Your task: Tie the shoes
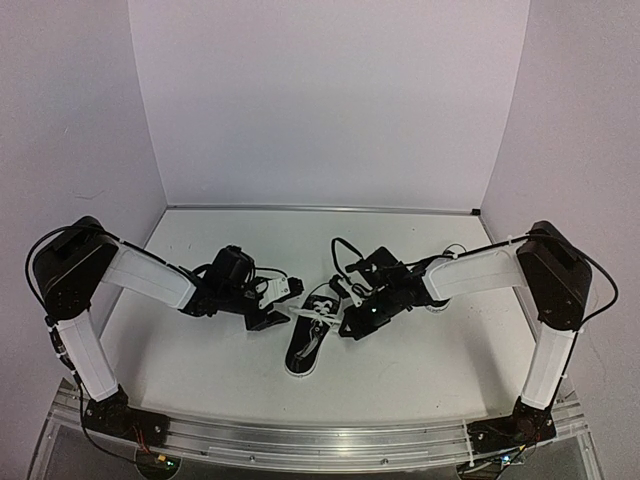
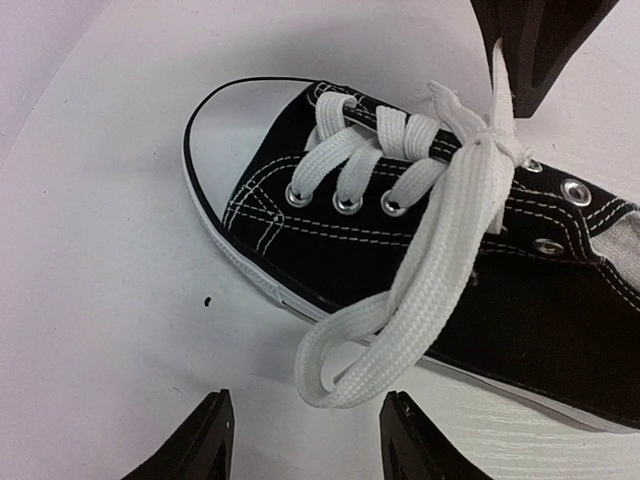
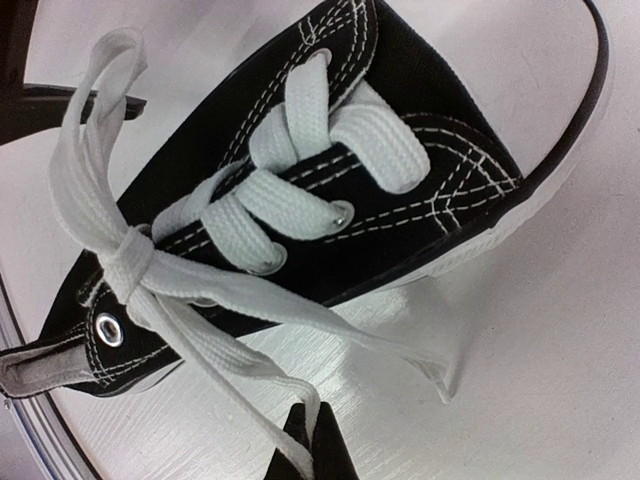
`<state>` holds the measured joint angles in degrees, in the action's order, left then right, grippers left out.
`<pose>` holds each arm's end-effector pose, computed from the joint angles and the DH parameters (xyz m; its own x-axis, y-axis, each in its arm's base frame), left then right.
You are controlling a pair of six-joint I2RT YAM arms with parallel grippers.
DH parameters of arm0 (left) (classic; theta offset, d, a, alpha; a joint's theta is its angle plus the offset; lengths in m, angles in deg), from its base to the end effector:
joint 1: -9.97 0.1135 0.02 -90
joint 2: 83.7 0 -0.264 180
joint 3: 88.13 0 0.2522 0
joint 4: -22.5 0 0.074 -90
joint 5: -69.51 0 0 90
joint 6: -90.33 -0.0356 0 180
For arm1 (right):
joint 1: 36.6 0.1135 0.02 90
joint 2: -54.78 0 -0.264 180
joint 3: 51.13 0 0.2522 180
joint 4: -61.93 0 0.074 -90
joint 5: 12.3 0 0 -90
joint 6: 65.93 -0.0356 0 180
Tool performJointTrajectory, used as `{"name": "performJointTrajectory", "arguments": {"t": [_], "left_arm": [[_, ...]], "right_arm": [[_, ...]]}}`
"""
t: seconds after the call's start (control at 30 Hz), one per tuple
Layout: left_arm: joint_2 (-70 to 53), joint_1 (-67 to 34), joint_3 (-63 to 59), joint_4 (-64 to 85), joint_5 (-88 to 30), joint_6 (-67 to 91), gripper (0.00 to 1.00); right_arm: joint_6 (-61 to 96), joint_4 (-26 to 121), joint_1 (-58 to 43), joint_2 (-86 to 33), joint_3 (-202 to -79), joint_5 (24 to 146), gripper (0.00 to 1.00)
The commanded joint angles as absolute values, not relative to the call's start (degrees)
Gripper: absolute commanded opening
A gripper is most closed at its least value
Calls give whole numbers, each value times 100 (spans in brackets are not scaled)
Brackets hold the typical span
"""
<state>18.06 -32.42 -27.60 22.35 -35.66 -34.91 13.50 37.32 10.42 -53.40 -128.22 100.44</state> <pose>0.2484 -0.2393 0.1341 0.0604 0.6989 -0.7126 0.9316 0.2169 0.2917 0.2480 0.2863 0.1458 -0.7046 -0.5080 -0.4954 -0.7060 0.5723 0.4173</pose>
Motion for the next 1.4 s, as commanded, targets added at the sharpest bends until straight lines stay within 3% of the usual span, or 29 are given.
{"name": "performJointTrajectory", "arguments": {"t": [0.0,0.33,0.73,0.83,0.97,1.13,1.37], "left_arm": [[1716,-3265,-2497,2412,-3554,-3604,53],[1683,-3292,-2463,2421,-3763,-3642,39],[1613,-3287,-2457,2272,-3818,-3563,6],[1603,-3292,-2465,2249,-3815,-3487,0],[1598,-3292,-2511,2261,-3842,-3383,0],[1608,-3292,-2574,2262,-3803,-3270,0],[1632,-3288,-2612,2272,-3715,-2863,0]], "right_arm": [[1353,3625,1072,-5183,-13010,9917,0],[1326,3630,1071,-5166,-13024,9935,0],[1320,3539,1073,-5098,-13076,9829,0],[1296,3547,1072,-5046,-13072,9799,13],[1129,3828,1070,-4922,-12930,9780,20],[704,4555,1051,-4564,-12357,9802,36],[-763,6433,1030,-3849,-10834,9367,40]]}}
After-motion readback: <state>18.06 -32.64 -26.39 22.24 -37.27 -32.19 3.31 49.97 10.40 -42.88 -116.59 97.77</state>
